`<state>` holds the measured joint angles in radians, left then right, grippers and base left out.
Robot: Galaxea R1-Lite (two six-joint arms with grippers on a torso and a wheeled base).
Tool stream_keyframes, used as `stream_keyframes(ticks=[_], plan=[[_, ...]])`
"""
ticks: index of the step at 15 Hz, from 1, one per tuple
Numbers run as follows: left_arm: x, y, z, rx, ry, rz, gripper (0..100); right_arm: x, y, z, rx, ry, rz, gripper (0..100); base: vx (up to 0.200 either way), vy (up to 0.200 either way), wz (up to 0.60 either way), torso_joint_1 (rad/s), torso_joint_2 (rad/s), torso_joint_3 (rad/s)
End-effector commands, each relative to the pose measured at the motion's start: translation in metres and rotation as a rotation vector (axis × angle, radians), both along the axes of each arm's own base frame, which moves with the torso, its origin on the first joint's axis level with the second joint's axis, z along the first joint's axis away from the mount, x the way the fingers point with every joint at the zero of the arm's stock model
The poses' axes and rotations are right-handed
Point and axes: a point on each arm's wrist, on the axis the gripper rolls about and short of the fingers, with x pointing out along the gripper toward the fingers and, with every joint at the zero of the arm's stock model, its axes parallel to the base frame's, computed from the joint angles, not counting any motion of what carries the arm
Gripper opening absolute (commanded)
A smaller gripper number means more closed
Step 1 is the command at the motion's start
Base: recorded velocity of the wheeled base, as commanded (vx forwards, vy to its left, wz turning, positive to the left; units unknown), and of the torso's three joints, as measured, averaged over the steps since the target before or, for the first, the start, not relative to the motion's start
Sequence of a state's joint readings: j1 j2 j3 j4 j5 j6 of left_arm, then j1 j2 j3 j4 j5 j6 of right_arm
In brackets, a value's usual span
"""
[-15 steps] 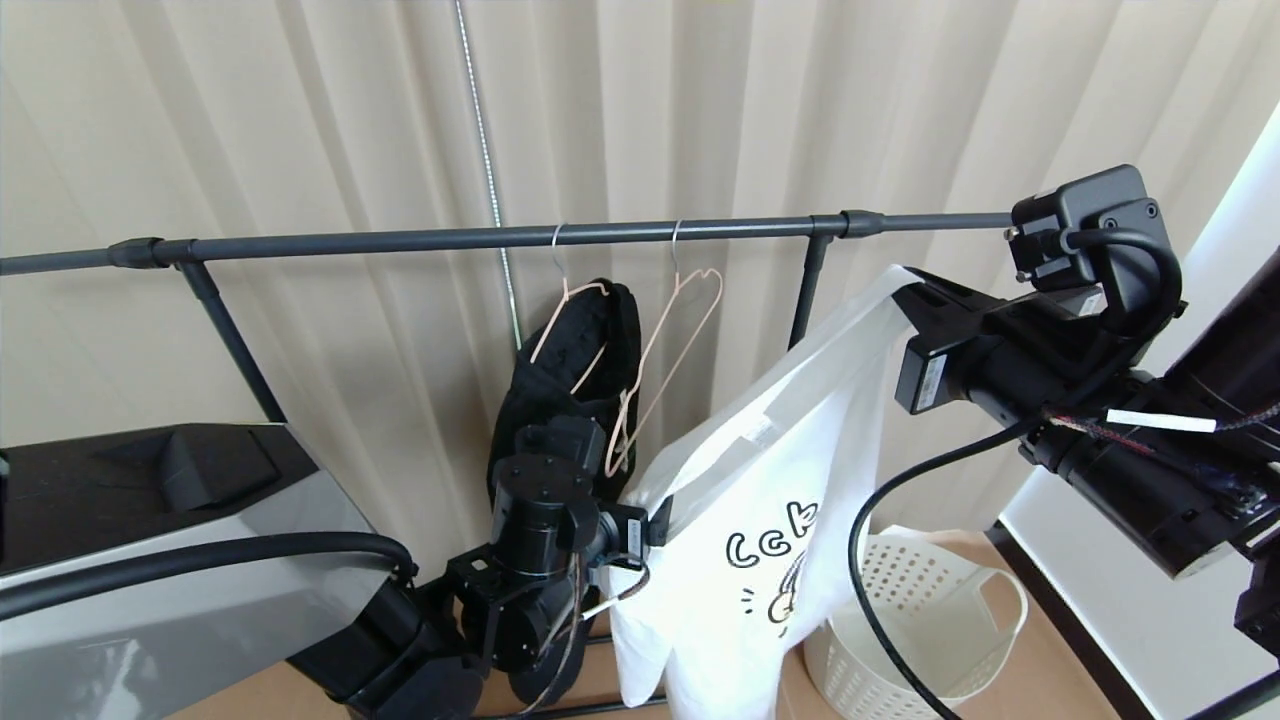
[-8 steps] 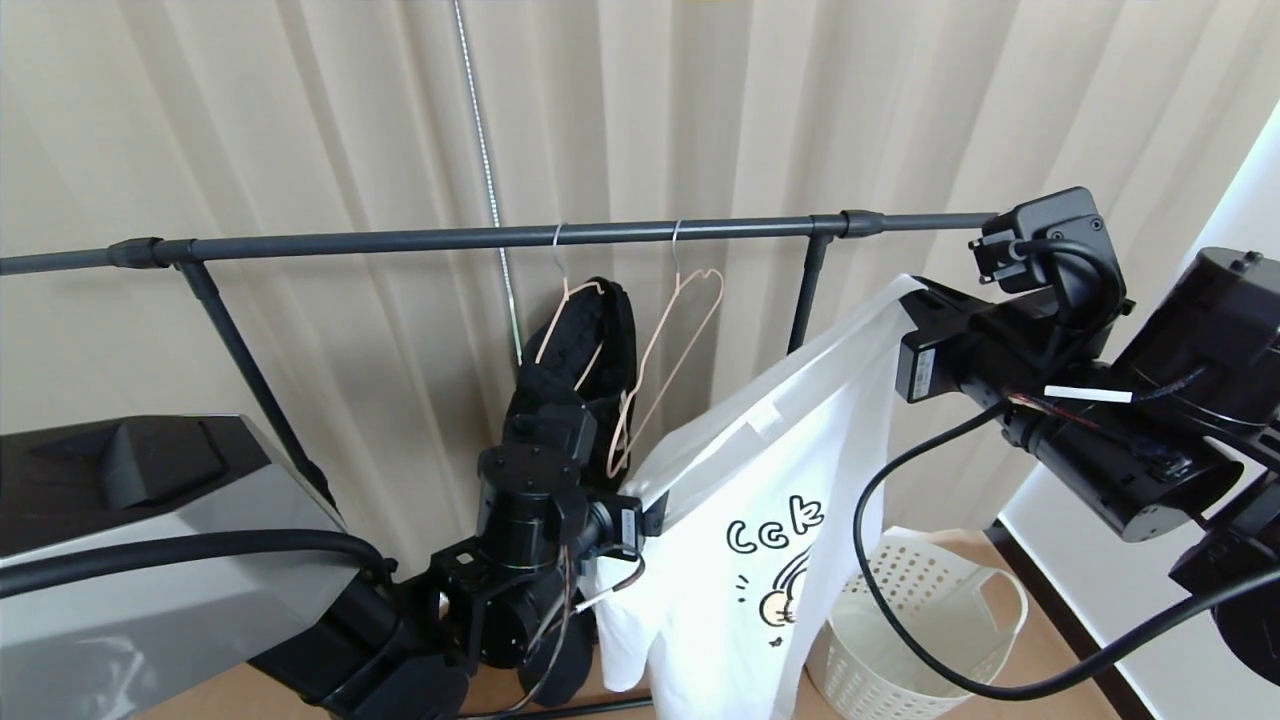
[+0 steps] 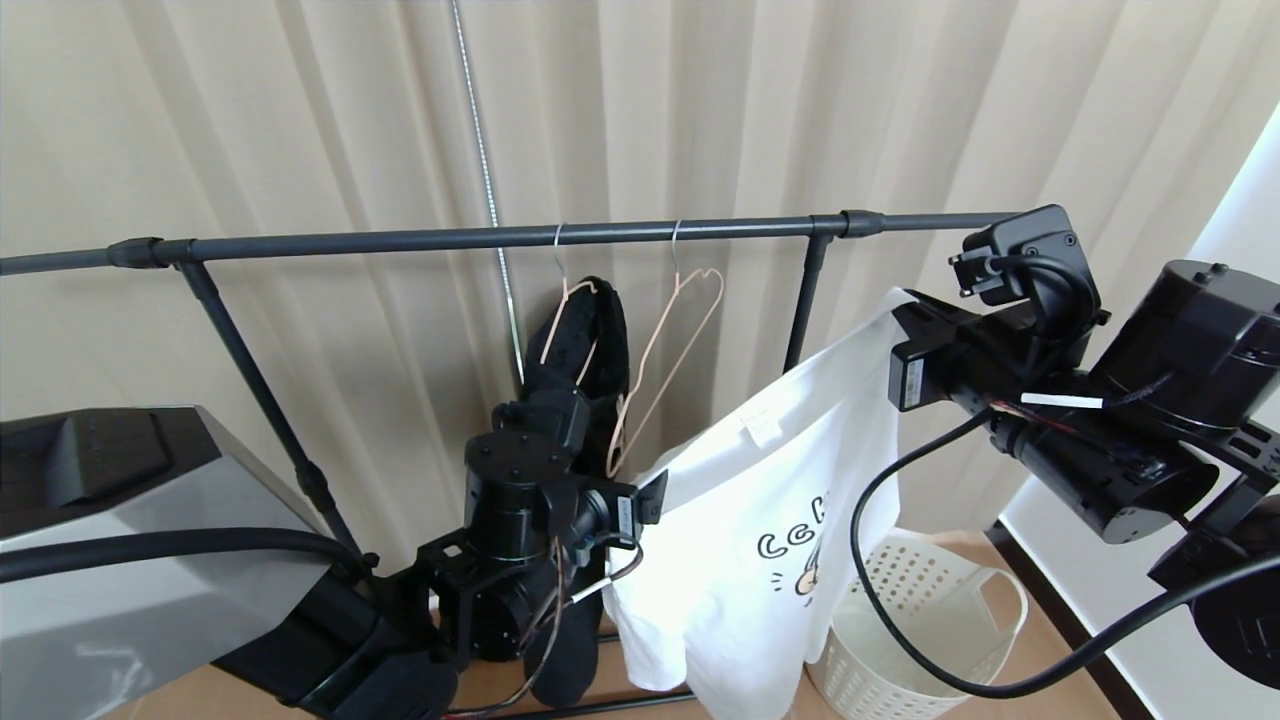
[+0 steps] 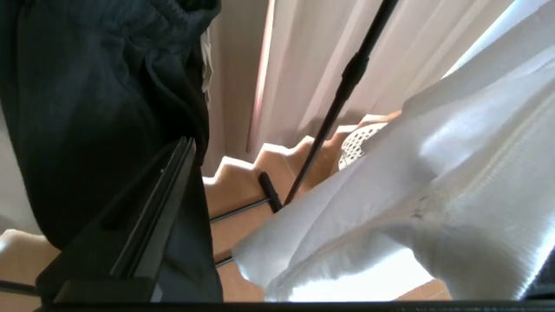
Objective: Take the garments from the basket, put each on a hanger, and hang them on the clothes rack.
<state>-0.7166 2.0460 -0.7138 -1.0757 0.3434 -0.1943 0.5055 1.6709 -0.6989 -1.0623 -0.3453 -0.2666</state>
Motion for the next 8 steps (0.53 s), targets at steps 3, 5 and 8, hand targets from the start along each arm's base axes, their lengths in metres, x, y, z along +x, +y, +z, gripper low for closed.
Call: stream_keyframes(ticks=[3,5,8], plan=[[-0.0007,0.0014,0.0051,-0.010,-0.010,0.002,100,0.0042,0.0020,-0.0052,-0.008,0.015,-0.001,0,0.000,0.000,0.00,0.000,0.00,0.000],[0.0003,0.0027,0.0051,-0.010,-0.010,0.007,100,0.0052,0.0000,-0.0052,-0.008,0.015,-0.008,0,0.000,0.000,0.00,0.000,0.00,0.000],[0.0005,0.0032,0.0056,-0.003,-0.014,0.008,100,0.0055,0.0001,-0.0056,-0.009,0.016,-0.008,0,0.000,0.000,0.00,0.000,0.00,0.000]])
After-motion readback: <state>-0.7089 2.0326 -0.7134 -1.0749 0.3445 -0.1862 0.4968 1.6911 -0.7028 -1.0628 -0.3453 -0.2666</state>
